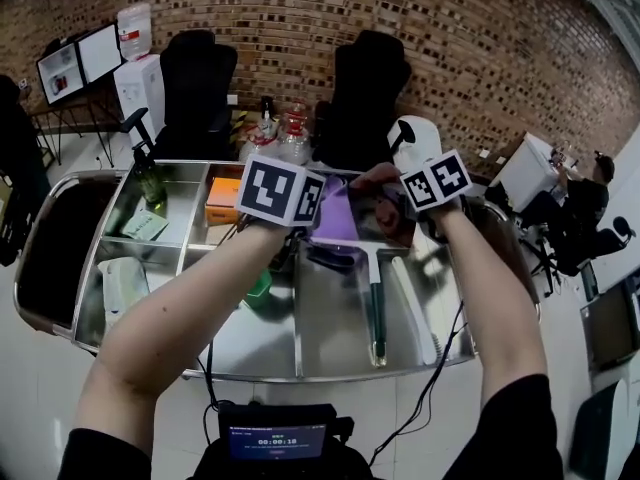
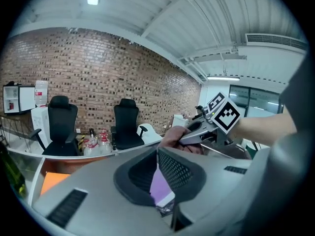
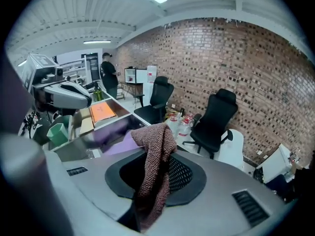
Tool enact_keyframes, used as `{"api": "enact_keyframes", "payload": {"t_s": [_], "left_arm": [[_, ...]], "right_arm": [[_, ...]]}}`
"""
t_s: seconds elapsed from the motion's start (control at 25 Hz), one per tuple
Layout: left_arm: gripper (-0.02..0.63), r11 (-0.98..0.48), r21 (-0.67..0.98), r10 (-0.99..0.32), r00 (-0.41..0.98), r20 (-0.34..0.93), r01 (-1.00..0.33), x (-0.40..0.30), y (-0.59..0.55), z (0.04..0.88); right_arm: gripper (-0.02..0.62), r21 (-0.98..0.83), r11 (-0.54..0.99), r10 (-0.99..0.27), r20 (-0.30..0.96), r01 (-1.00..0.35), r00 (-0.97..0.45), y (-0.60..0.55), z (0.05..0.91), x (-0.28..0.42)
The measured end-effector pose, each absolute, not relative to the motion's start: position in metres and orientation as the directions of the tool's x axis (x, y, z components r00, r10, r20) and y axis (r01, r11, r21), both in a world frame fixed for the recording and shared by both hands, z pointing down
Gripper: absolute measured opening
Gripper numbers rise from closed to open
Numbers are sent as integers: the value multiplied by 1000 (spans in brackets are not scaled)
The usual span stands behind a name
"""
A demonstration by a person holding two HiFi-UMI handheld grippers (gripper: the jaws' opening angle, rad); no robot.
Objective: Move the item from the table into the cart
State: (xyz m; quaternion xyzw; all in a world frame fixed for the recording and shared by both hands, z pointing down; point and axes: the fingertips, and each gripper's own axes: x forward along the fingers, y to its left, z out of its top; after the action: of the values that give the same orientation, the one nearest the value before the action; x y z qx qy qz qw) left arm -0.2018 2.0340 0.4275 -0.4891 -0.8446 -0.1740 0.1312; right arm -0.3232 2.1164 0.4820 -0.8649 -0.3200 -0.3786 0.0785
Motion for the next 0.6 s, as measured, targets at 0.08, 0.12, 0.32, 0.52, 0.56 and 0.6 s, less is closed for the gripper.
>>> {"api": "enact_keyframes", "payload": {"t_s": [0.08, 0.12, 0.32, 0.52, 0.56, 0.6], "left_arm": [[19, 465, 162, 776, -489, 399, 870, -205, 2041, 432], [18, 468, 159, 772, -489, 405, 869, -207, 2044, 434], [20, 478, 170, 757, -502, 418, 862, -213, 2053, 448], [20, 471, 164, 764, -494, 414, 867, -212, 2060, 451], [20, 471, 167, 763, -495, 416, 866, -211, 2059, 452], [20, 471, 170, 762, -496, 416, 866, -211, 2058, 452]], "right_arm": [[64, 94, -790, 466, 734, 606, 494, 2122, 493, -324], [64, 90, -795, 451, 749, 600, 485, 2123, 500, -325], [66, 79, -804, 405, 799, 590, 444, 2132, 535, -324], [91, 68, -809, 366, 835, 584, 410, 2134, 556, -328], [91, 70, -810, 364, 839, 583, 405, 2133, 559, -329], [91, 71, -807, 367, 838, 586, 403, 2134, 560, -330]]}}
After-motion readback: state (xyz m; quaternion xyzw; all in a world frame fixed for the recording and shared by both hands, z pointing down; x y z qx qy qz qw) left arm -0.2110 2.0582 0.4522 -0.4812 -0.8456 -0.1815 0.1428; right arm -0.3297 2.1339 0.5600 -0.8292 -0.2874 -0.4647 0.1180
